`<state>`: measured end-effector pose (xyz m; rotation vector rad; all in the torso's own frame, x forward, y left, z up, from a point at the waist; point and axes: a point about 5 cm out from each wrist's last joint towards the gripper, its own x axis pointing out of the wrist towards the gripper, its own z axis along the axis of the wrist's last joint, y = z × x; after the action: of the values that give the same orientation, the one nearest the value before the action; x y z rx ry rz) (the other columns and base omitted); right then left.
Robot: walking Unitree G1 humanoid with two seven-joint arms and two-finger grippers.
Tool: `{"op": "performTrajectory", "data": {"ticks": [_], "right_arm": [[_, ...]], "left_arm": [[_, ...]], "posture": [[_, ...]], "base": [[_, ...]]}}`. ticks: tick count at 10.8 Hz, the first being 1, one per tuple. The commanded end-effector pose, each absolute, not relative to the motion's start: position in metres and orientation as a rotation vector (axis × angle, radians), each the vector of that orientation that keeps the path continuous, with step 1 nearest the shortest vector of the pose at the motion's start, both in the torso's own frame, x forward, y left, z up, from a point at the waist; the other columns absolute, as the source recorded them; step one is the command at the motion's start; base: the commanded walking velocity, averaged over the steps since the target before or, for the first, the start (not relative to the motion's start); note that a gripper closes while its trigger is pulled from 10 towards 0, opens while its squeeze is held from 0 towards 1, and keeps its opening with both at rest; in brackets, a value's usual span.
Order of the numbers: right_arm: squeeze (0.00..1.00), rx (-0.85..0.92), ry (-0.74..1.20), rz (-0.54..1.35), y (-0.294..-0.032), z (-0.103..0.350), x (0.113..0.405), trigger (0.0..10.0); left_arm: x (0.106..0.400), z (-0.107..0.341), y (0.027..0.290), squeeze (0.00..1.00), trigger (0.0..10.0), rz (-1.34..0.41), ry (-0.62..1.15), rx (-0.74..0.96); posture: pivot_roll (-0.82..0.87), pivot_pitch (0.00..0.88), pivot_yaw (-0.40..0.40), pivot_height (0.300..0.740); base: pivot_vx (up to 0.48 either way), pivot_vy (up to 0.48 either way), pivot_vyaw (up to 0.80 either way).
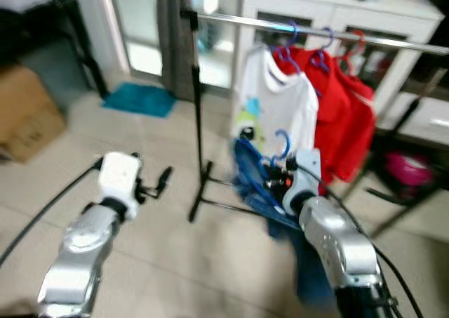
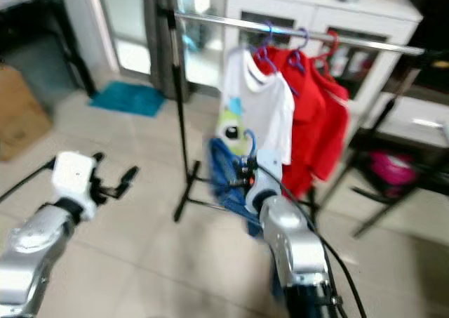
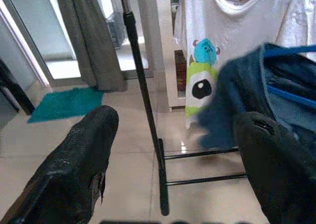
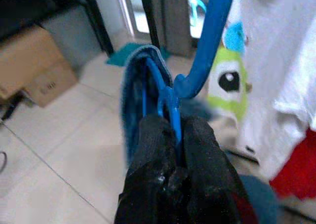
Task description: Hang hanger
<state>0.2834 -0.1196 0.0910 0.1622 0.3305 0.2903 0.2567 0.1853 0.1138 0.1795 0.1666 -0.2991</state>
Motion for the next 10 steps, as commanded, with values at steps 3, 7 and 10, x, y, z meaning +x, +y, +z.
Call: {"op": "performTrajectory", "data": {"ticks": [3,7,10], "right_arm": [[0.0,0.185,0.276,0.281,-0.119,0.105,0.284,10.0],[0.0,0.272,0.248,0.249,-0.127,0.109,0.28,10.0],[0.0,0.222,0.159,0.255,-0.129,0.124,0.288,10.0]], "left_arm": [[0.263,0.124,0.187,0.0,10.0,-0.305,0.148,0.209],[0.264,0.12,0.178,0.0,10.0,-0.357,0.16,0.216],[0.268,0.125,0.174,0.0,10.0,-0.367,0.137,0.207]], "posture": [[0.01,0.0,0.002,0.74],[-0.02,0.0,0.033,0.74],[0.0,0.0,0.014,0.74]], "base": [[0.369,0.0,0.0],[0.37,0.0,0.0],[0.369,0.0,0.0]]}}
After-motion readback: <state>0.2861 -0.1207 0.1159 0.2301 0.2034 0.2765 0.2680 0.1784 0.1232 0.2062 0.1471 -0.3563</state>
